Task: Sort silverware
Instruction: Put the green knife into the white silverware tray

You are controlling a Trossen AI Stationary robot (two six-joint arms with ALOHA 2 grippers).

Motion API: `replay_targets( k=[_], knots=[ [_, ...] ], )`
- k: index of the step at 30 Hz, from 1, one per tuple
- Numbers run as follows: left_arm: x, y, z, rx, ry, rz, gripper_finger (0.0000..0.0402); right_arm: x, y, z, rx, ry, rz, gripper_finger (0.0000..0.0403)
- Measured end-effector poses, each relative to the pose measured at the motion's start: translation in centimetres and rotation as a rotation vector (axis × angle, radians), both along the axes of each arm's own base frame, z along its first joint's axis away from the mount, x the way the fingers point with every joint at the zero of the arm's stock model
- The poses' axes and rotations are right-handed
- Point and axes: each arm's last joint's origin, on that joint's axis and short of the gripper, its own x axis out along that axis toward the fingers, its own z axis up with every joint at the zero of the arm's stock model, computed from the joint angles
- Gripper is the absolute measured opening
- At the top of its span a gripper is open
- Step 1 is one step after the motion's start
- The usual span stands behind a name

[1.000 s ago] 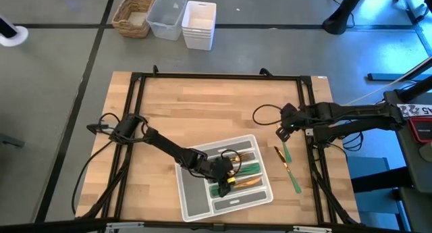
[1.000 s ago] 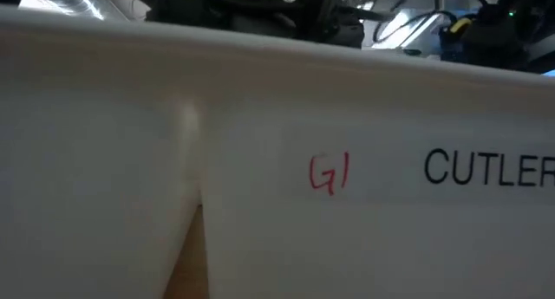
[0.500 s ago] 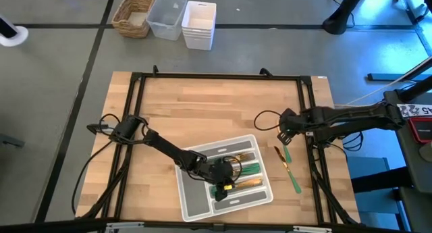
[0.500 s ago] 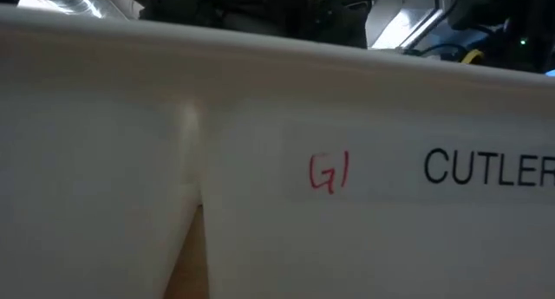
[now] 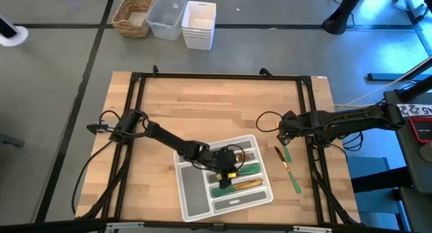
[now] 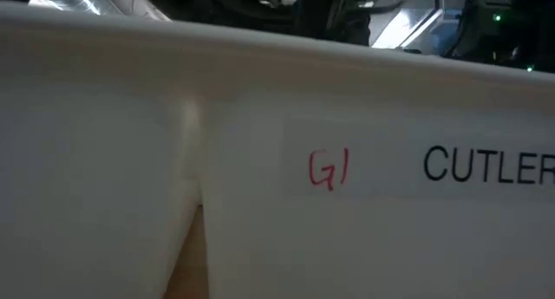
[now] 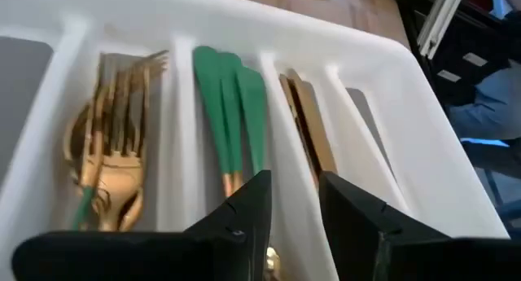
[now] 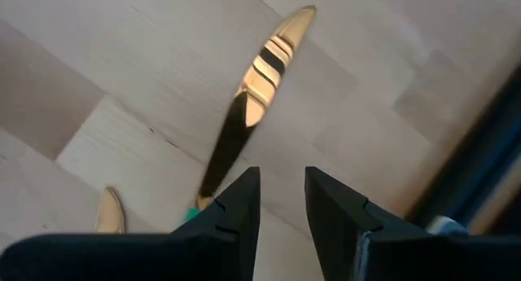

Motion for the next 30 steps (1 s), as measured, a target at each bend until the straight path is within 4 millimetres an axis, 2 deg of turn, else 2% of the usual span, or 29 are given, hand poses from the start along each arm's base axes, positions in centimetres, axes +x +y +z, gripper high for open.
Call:
replay_targets(
  k=[8,16,30],
  knots=[
    [0.8,2.9,0.2,-0.043,-0.005,0.005,0.0098,0.4,0.0,-2.0,0.000,-0.079,-0.001,0.0099],
    [1.1,4.9,0.2,-0.090,0.004,-0.019,0.0098,0.9,-0.1,-2.1,-0.033,-0.136,-0.007,0.0099],
    [1.3,6.2,0.2,-0.101,-0.002,-0.096,0.0098,0.8,-0.3,-2.0,-0.059,-0.185,-0.188,0.0099]
  ],
)
